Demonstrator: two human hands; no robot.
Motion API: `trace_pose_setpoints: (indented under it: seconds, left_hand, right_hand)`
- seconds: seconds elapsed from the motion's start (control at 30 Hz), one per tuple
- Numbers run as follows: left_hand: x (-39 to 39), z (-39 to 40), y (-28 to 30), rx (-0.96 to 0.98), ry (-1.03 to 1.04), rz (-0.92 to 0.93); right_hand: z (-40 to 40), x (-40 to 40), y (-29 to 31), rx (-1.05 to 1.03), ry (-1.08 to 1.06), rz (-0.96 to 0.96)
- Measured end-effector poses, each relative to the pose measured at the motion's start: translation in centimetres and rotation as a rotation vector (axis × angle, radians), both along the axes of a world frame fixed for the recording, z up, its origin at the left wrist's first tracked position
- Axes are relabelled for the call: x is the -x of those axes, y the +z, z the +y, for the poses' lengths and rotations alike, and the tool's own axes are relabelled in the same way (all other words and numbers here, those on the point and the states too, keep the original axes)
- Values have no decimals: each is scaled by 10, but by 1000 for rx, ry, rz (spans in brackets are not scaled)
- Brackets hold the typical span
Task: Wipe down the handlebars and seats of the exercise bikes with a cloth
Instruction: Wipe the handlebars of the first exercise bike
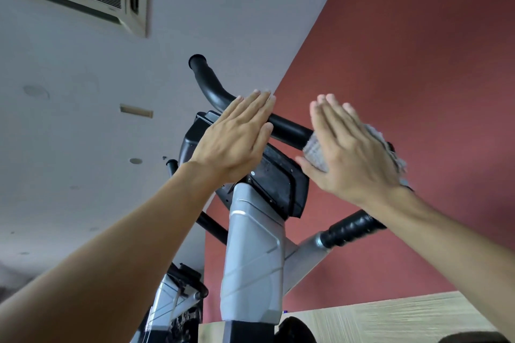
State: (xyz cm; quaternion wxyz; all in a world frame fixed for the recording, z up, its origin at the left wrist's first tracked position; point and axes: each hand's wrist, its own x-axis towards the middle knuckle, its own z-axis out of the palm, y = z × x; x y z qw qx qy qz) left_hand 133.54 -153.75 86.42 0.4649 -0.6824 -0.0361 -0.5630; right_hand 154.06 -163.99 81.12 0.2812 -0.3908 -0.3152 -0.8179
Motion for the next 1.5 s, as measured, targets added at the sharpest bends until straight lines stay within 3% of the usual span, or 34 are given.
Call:
trace_pose_setpoints:
  seconds: [0.17,0.4,0.53,0.73,0.9,1.17,1.37,1.5]
  left_hand:
    - [3,2,2,-16,-12,-2]
    - [11,-1,5,-59,74,-7]
    - [21,0,15,-85,-2,-70]
    - [31,-34,53,80,164,64]
    - [39,-50,67,226,159,257]
    - [41,-82,109,561,315,443]
    - [37,-83,111,693,213,423]
    - [32,-81,111,744,252,389]
  right_hand:
    - [16,37,31,53,51,-14]
    - [-4,-3,-4,84,130,42]
    - [-11,-14,-13,152,185,60]
    - [-16,-8,-12,224,405,50]
    - [-50,33,22,471,822,246]
    - [-79,42,109,899,1066,765]
    - [-75,34,144,1057,1250,938]
    - [-64,14,158,1206,1370,948]
